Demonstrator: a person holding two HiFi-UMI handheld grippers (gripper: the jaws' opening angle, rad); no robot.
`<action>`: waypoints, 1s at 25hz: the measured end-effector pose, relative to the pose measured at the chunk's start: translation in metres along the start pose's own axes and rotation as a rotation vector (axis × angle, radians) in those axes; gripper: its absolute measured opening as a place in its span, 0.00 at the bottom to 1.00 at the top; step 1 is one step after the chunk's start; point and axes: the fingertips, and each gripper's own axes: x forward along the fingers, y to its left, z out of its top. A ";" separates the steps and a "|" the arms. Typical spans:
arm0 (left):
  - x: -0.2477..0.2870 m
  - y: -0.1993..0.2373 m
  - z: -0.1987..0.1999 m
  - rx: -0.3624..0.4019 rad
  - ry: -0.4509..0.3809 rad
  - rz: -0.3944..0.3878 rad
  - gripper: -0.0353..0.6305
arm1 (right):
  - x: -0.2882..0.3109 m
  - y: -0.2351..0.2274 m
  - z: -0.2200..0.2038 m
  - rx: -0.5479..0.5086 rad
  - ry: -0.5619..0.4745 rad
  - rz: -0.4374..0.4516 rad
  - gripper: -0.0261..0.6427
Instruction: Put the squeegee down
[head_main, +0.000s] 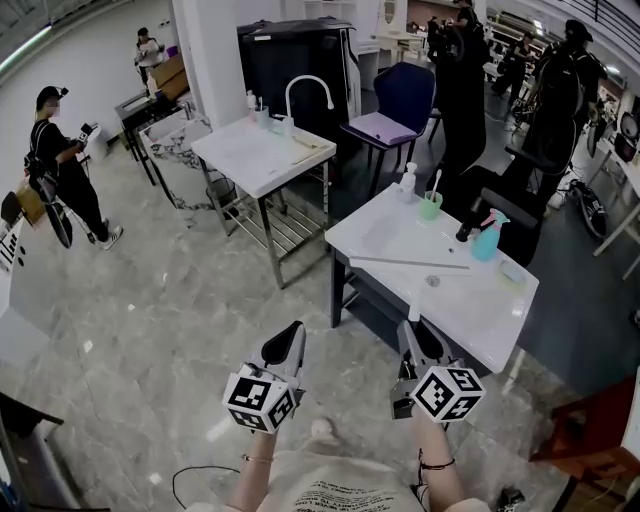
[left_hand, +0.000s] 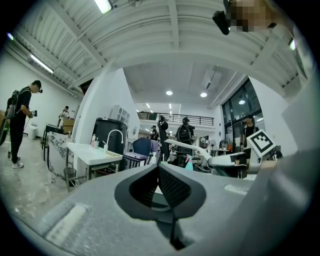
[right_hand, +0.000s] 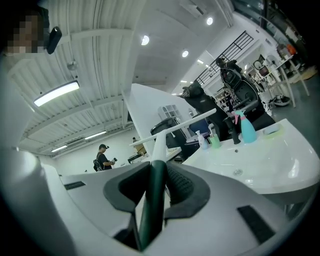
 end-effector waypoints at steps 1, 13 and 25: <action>0.007 0.005 0.000 -0.002 0.002 -0.003 0.09 | 0.009 -0.002 0.001 0.001 0.001 -0.003 0.19; 0.069 0.047 -0.004 -0.001 0.019 -0.055 0.09 | 0.076 -0.019 -0.002 0.042 -0.015 -0.040 0.19; 0.080 0.075 -0.003 -0.005 0.013 -0.063 0.09 | 0.106 -0.014 -0.002 0.046 -0.037 -0.062 0.19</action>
